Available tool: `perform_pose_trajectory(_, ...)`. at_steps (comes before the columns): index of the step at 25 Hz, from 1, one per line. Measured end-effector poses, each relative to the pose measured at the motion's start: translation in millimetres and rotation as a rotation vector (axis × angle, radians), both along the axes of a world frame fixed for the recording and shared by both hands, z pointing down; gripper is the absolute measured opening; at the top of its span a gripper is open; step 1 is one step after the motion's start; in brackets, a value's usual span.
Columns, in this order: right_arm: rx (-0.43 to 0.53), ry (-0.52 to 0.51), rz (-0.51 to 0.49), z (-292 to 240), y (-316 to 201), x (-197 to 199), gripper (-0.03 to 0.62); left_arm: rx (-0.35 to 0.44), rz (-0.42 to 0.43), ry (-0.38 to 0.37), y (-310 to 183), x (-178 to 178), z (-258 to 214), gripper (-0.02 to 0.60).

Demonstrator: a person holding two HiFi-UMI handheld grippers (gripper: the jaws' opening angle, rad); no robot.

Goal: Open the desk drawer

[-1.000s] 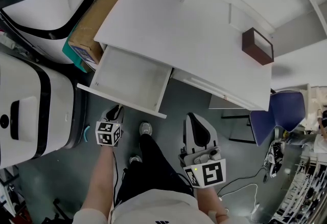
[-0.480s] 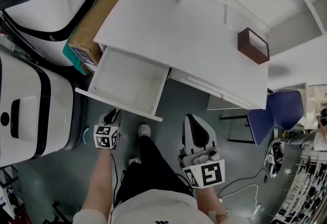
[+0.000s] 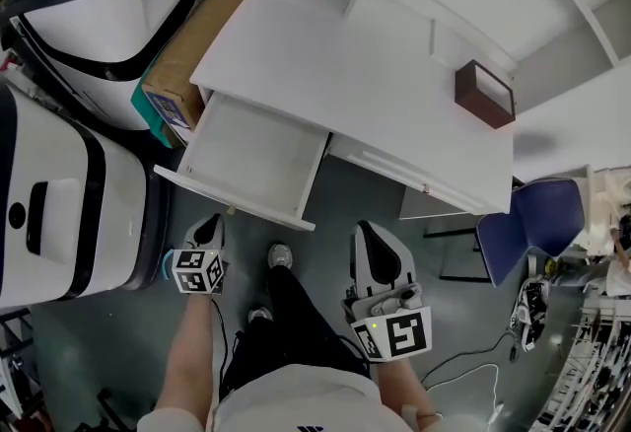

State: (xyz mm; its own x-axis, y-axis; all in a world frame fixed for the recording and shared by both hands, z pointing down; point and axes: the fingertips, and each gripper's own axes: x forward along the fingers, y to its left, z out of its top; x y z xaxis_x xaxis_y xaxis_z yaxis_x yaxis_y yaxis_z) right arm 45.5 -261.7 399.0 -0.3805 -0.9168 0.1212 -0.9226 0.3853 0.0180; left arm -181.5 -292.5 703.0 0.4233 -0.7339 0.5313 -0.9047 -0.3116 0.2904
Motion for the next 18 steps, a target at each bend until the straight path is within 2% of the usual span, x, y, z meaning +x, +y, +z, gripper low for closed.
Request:
perform_pose_trajectory(4,0.019,-0.008,-0.019,-8,6,-9,0.002,0.065,0.016,-0.020,4,-4,-30,0.005)
perform_pose_trajectory(12,0.042,0.003,-0.055,-18,27,-24,0.002,0.179,-0.004,-0.013,29,-13,-92,0.005)
perform_pose_trajectory(18,0.060,0.005,-0.066,-29,44,-30,0.002,0.267,-0.010,0.022,48,-13,-143,0.005)
